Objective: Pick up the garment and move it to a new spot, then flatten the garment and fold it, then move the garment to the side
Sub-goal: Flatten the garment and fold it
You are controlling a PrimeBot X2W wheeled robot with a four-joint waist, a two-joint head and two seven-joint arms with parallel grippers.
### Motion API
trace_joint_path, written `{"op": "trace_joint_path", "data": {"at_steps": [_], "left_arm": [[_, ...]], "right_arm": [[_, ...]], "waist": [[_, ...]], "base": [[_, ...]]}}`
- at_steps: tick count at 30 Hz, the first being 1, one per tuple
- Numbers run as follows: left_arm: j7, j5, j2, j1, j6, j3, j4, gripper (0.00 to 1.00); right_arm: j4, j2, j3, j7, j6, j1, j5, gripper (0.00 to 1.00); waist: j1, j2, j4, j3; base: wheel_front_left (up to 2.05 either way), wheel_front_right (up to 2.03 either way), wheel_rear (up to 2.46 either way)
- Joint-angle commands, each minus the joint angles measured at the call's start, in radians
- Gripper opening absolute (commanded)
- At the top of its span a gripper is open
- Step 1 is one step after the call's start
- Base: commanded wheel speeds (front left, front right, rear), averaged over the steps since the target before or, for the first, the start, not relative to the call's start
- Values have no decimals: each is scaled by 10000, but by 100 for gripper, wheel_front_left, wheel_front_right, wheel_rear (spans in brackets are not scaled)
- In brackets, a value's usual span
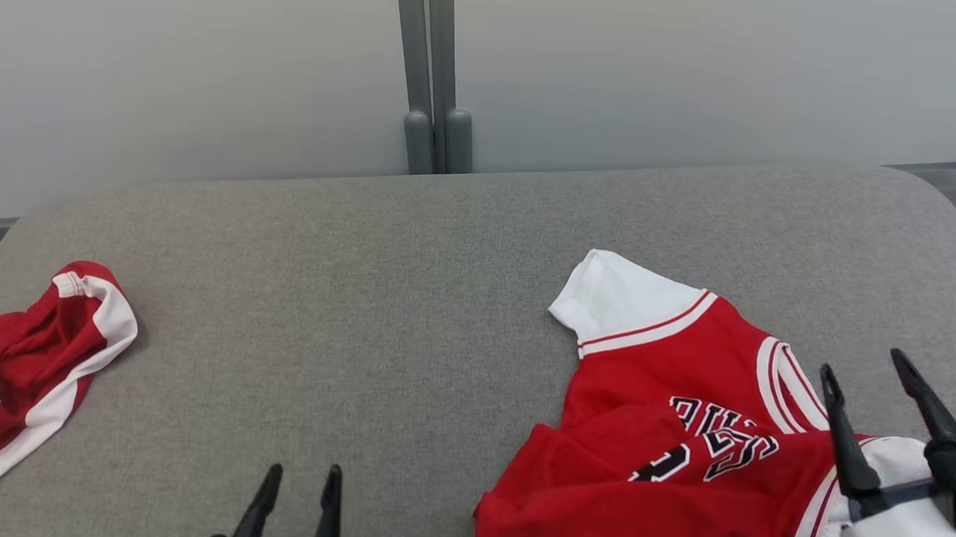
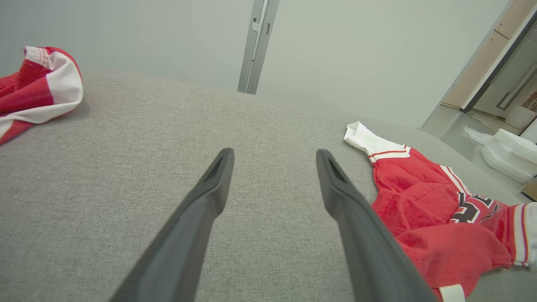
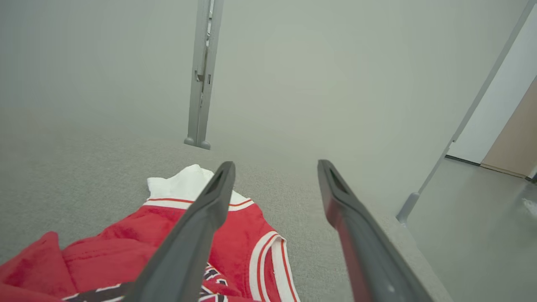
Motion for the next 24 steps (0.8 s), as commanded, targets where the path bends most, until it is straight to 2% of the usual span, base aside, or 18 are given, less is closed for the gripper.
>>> {"op": "trace_joint_path", "data": {"at_steps": [1, 5, 8, 12, 20, 24], "left_arm": [[-1, 18, 133, -139, 1, -312, 58, 100], [818, -334, 230, -225, 1, -1319, -26, 100], [1884, -808, 265, -225, 2, -2076, -245, 100], [3129, -1765, 247, -233, 0, -2746, -541, 100], [4841, -2538, 823, -334, 0, -3628, -958, 100], [5123, -2785, 945, -277, 5, -3611, -1101, 100]], "right_arm": [[106, -396, 2, -34, -16, 305, 103, 100], [440, -1630, 143, 75, -16, 508, 394, 100], [477, -2481, 449, 662, -19, 546, 880, 100], [546, -3279, 745, 1659, -18, 776, 1509, 100], [701, -4338, 1036, 2740, -18, 1435, 2480, 100], [610, -4676, 803, 2963, -18, 1613, 2488, 100]], "waist": [[0, -1, -76, -96], [0, -1, -255, -127], [0, -1, -399, -53], [0, -1, -487, 132], [0, -1, -456, 370], [0, -1, -502, 454]], "base": [[0, 0, 0], [0, 0, 0], [0, 0, 0], [0, 0, 0], [0, 0, 0], [0, 0, 0]]}}
